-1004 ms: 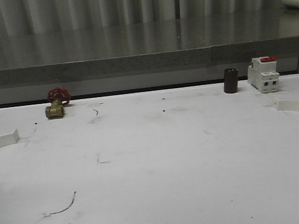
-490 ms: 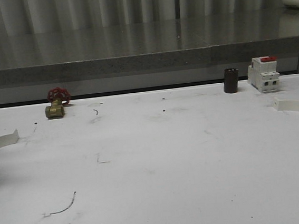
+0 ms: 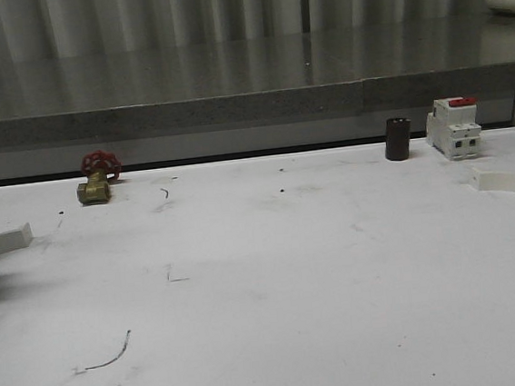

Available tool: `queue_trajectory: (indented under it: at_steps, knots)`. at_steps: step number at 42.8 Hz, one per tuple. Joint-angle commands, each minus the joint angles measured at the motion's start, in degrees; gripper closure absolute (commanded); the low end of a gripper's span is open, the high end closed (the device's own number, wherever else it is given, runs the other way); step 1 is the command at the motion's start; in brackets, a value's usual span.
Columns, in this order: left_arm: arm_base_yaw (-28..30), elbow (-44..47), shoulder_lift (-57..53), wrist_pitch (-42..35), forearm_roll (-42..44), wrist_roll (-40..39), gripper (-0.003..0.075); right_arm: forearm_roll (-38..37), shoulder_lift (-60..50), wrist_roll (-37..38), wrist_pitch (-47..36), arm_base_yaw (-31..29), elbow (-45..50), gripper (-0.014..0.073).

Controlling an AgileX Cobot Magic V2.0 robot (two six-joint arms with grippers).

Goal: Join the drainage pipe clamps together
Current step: 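Grasp the white half-ring clamp's end tab with the left gripper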

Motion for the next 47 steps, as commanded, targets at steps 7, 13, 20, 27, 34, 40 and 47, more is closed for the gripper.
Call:
queue_trajectory:
  at_steps: [7,13,20,27,34,40,47]
  knots:
    - [0.15,-1.65,-1.73,-2.44,-0.59,-0.05,0.0211,-0.49,0.32,-0.24,-3.84,-0.23,-1.93,0.0116]
    - [0.15,-1.65,-1.73,-2.44,-0.59,-0.05,0.0343,-0.49,0.32,-0.24,-3.84,-0.23,-1.93,0.0116]
    - [0.15,-1.65,-1.73,-2.44,-0.59,-0.05,0.0463,-0.49,0.32,-0.24,-3.84,-0.23,-1.93,0.0116]
    - [0.15,-1.65,-1.73,-2.44,-0.59,-0.05,0.0540,-0.49,0.32,-0.24,-3.84,-0.23,-1.93,0.0116]
    - [0.15,-1.65,-1.73,-2.69,-0.59,-0.05,0.0587,-0.49,0.32,-0.24,-3.84,-0.23,-1.93,0.0116]
    - [0.15,-1.65,-1.73,-3.25,-0.59,-0.05,0.0610,-0.49,0.32,-0.24,-3.84,-0.23,-1.93,0.0116]
    - [-0.18,-2.30,-1.73,-1.63,-1.69,-0.05,0.0627,-0.49,0.32,-0.24,-3.84,-0.23,-1.93,0.0116]
